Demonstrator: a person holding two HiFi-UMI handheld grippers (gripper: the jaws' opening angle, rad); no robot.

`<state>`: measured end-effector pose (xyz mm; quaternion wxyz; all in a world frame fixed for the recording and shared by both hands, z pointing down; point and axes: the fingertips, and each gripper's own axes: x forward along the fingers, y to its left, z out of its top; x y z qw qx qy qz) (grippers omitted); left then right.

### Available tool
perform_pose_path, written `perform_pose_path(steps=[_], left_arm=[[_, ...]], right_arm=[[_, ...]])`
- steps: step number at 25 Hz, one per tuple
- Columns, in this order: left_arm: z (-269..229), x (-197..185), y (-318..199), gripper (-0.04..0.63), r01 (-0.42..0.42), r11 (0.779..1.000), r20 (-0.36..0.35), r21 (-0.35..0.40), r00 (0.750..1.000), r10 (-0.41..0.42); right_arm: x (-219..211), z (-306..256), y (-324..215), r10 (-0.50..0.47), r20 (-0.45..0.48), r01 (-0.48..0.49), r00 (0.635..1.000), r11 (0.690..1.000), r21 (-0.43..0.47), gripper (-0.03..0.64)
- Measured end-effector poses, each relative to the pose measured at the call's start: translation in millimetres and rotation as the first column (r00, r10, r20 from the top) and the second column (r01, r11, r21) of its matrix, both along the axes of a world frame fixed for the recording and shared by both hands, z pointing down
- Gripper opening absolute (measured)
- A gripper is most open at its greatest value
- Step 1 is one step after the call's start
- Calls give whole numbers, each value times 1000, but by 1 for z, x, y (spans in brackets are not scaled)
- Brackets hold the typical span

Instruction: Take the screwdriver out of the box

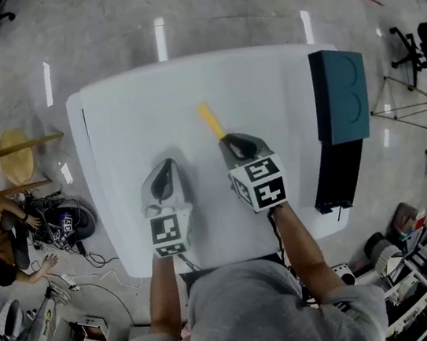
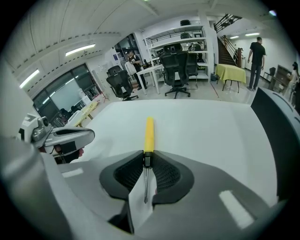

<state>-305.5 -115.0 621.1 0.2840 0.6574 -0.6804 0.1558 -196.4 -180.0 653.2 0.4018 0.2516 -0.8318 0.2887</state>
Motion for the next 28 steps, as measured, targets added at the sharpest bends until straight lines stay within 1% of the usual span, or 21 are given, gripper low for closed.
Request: perform_pose_path(steps=[11, 20, 21, 22, 23, 25, 28], left_arm=[[10, -3, -2, 11, 3, 1000, -26, -14, 1000, -4], [5, 0, -2, 11, 4, 1000, -27, -6, 1000, -5], [5, 0, -1, 11, 5, 1000, -26, -5, 1000, -5], [4, -1, -1, 11, 6, 1000, -24, -4, 1000, -6], [2, -2, 0, 11, 6, 1000, -22, -3, 1000, -6], [0, -2, 0, 11, 7, 1000, -17, 1, 1000, -7], [-5, -1, 1, 11, 9, 1000, -10, 10, 1000, -9]], right_arm=[[-6, 5, -2, 1, -8, -1, 1000, 1000, -2, 71], [-5, 7, 0, -1, -15, 1, 1000, 1000, 0, 77], [-6, 7, 2, -7, -10, 7, 1000, 1000, -3, 98], [-7, 6, 4, -13, -1, 13, 1000, 1000, -6, 145], [-7, 5, 6, -19, 8, 19, 1000, 1000, -9, 175], [-8, 2, 9, -26, 24, 26, 999, 1000, -7, 226], [-7, -3, 11, -24, 39, 24, 999, 1000, 10, 241]])
